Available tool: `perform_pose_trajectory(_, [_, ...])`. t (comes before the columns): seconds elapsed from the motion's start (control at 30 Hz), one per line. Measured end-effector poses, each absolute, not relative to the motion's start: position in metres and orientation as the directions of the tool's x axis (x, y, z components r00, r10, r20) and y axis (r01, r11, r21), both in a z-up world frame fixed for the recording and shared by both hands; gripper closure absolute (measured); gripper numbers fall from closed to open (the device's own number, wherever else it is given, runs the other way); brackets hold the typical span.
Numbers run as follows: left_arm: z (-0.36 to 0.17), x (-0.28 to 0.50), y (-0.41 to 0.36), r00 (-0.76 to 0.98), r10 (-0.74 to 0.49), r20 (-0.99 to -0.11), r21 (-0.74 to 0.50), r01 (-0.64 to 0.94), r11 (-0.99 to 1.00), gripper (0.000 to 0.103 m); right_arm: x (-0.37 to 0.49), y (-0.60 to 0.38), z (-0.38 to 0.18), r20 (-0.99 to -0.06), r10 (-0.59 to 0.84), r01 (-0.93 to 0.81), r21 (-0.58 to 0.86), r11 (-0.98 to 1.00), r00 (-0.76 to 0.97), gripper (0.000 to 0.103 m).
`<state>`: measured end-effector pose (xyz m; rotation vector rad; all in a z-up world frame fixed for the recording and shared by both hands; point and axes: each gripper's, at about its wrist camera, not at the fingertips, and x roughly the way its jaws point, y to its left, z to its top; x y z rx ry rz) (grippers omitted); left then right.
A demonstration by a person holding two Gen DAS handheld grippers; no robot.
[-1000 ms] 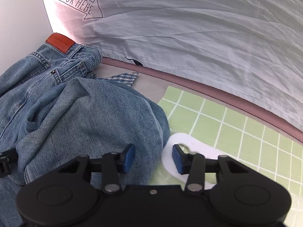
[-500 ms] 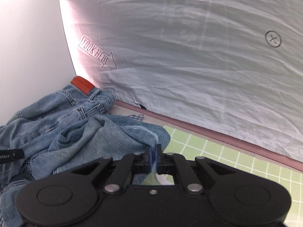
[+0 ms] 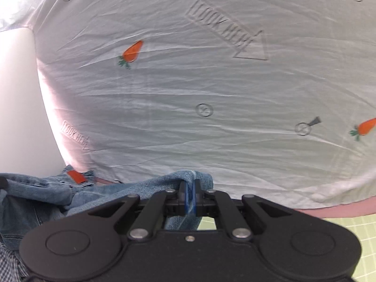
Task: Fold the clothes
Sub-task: 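Lift the jeans with both grippers, spread them on the mat, open both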
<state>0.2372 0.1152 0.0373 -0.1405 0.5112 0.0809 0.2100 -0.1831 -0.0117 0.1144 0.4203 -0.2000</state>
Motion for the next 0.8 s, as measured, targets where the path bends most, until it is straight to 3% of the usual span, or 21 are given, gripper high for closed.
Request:
perform_pose_trajectory(0.33, [0.071,0.165,0.035,0.881,-0.157,-0.446,-0.143,0.103,0.984,0.097,0.087,-0.261,0.014,-0.358,-0.428,0.457,-0.003,0.889,0.830,0.100])
perform_pose_trajectory(0.8, [0.054,0.023,-0.108,0.728,-0.375,-0.574,-0.176,0.338,0.925,0.097,-0.093,-0.412,0.029,-0.376,-0.661,0.707,-0.023,0.707,0.649,0.100])
